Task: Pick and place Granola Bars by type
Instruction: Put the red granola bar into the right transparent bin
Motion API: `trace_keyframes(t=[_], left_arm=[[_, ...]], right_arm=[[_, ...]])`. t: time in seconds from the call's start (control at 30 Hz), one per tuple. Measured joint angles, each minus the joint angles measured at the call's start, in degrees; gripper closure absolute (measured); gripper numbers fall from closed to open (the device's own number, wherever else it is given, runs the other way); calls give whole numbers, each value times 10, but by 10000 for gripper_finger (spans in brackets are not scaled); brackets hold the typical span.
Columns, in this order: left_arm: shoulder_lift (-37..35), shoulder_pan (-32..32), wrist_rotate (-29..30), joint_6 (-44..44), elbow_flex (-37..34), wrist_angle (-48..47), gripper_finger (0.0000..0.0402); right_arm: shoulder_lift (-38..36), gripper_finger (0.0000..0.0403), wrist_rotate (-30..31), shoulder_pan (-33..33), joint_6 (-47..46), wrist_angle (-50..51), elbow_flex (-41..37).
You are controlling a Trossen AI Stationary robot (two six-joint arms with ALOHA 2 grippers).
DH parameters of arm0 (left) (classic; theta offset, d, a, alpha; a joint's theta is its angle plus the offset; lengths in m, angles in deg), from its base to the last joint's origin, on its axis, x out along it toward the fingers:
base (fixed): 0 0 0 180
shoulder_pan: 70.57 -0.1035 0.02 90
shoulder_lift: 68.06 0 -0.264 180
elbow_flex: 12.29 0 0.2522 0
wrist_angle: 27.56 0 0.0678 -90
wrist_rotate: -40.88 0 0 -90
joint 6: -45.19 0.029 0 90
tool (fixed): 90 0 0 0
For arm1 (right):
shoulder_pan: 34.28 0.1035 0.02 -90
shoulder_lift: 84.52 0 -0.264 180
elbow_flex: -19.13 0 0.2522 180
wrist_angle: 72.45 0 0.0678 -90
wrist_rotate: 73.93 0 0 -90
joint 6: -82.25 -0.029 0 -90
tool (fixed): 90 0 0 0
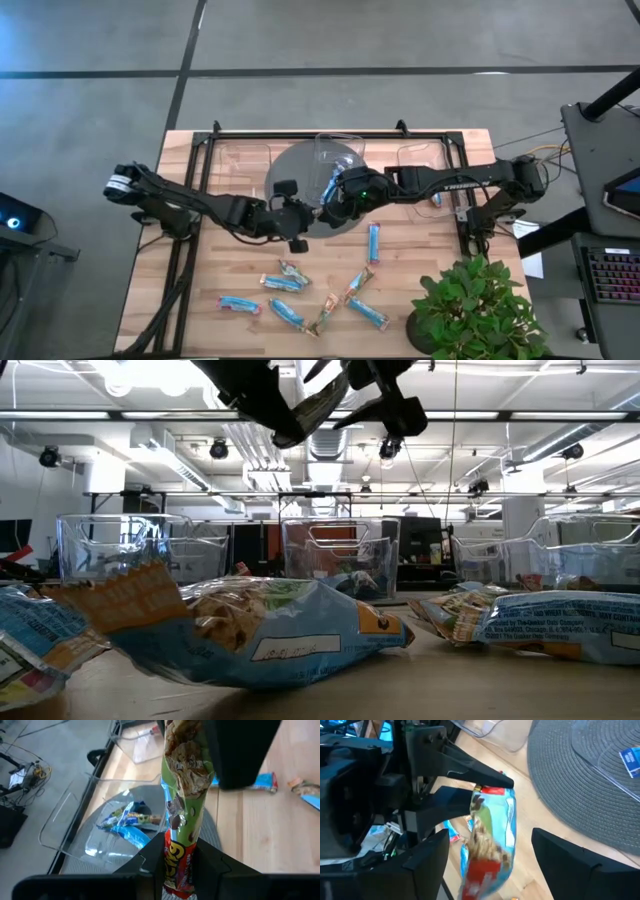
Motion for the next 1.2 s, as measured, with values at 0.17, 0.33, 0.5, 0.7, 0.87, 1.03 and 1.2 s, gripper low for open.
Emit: trace_keyframes(t=[0.17,0.33,0.5,0.7,0.87,1.03,1.2], left_arm=[[1,-4,0,2,-2,-2,342],[1,-5,0,2,-2,3,342],[1,-5,0,0,-2,19,342],[1,-5,0,-1,-3,35,342],[1,-5,0,-3,-3,36,342],[1,-5,-1,-9,-3,35,342],[1,-5,-9,-34,-3,35,342]], right_arm=[[1,152,15,0,5,-4,0],[0,177,15,0,5,-7,0],[0,196,15,0,4,-7,0],[1,230,15,0,5,-6,0],[1,275,15,0,10,-5,0],[1,315,22,0,18,-4,0],[1,327,23,0,26,-3,0]])
